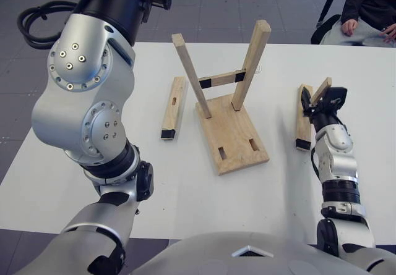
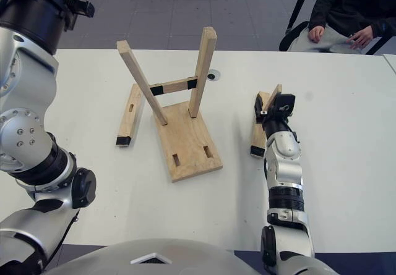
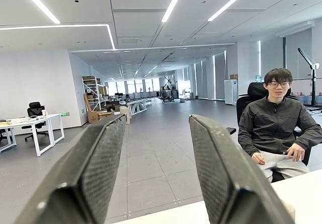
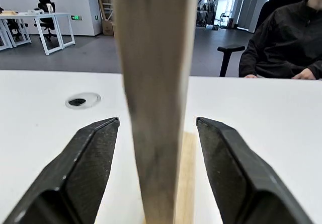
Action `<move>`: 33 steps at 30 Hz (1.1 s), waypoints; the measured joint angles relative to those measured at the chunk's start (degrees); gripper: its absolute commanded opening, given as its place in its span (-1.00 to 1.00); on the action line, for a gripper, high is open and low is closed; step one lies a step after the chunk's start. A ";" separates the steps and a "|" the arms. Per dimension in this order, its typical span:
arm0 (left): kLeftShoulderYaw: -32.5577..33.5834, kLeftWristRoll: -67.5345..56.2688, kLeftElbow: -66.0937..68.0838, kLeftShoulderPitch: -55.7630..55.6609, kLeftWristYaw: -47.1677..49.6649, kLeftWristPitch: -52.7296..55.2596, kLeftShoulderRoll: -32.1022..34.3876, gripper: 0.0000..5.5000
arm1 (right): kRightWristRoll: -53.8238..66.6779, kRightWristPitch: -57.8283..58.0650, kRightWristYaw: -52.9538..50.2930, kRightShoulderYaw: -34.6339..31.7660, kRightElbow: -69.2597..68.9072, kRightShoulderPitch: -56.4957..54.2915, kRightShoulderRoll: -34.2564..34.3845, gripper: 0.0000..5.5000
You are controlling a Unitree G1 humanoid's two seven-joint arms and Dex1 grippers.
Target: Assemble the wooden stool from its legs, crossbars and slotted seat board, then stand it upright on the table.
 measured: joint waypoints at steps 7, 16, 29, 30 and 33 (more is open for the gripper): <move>-0.05 0.03 -0.19 0.00 0.07 0.00 -0.03 -0.16 | 3.13 11.24 -3.09 -2.74 -15.45 -5.81 -1.71 0.80; -0.52 0.09 -0.58 0.02 0.20 -0.19 -0.56 -0.16 | 3.96 30.34 -5.39 0.02 -13.07 -21.89 -2.50 0.85; -0.34 0.04 -0.86 0.01 0.18 -0.24 -0.53 -0.16 | -0.25 31.82 -10.77 -1.32 -13.63 -26.57 -5.00 0.85; -0.27 0.05 -0.76 0.02 0.18 -0.23 -0.55 -0.16 | -1.72 30.63 -11.13 -0.73 -5.92 -16.50 -2.89 0.85; -0.21 0.01 -0.37 -0.03 0.17 -0.20 -0.65 -0.16 | -2.34 25.61 -10.48 -1.29 0.14 -15.63 -3.02 0.85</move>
